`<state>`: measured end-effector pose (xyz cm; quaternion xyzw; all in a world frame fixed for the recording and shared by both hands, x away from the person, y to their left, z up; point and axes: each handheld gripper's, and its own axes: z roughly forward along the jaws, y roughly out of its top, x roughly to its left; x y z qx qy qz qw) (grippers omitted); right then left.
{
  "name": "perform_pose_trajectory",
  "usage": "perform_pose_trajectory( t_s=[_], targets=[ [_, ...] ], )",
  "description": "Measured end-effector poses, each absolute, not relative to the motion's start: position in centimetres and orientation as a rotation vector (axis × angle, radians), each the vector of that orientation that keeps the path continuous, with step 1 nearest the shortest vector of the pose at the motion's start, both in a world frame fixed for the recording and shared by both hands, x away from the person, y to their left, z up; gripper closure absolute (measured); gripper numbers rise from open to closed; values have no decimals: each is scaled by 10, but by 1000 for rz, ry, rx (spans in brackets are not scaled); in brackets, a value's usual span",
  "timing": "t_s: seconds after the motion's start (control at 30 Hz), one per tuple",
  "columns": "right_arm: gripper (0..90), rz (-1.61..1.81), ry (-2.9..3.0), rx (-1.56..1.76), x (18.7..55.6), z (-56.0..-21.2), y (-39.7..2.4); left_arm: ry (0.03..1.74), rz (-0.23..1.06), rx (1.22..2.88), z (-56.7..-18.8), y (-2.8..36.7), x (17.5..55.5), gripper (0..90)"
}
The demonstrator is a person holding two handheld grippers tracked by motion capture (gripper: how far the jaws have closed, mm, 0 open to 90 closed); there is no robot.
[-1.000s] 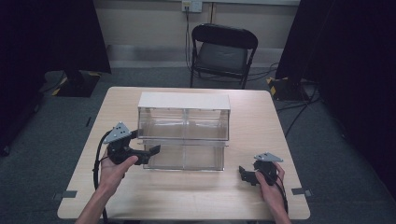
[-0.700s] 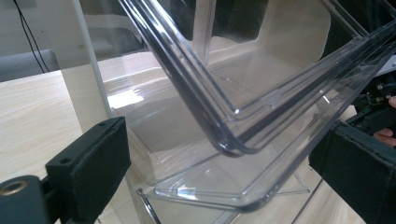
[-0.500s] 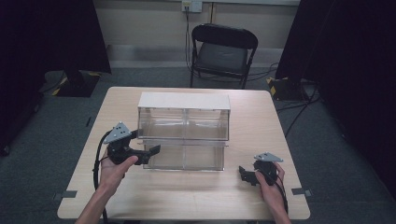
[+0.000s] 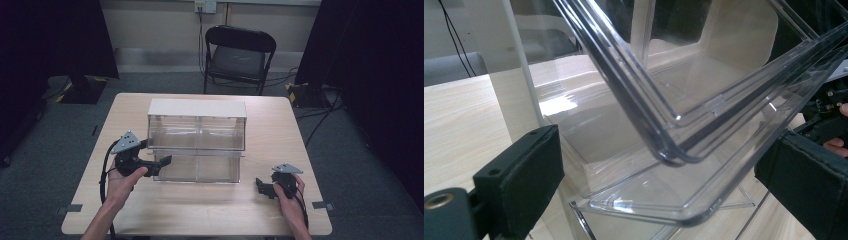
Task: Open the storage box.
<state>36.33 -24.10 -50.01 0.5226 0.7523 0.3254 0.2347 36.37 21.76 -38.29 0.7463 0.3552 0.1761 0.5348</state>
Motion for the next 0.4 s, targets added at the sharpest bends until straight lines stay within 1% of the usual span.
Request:
perform_pose_trajectory(
  t_s=[0.4],
  targets=[
    [123, 893, 2065, 1434, 363, -500, -241, 857, 416, 1773, -384, 216, 364, 46]
  ],
)
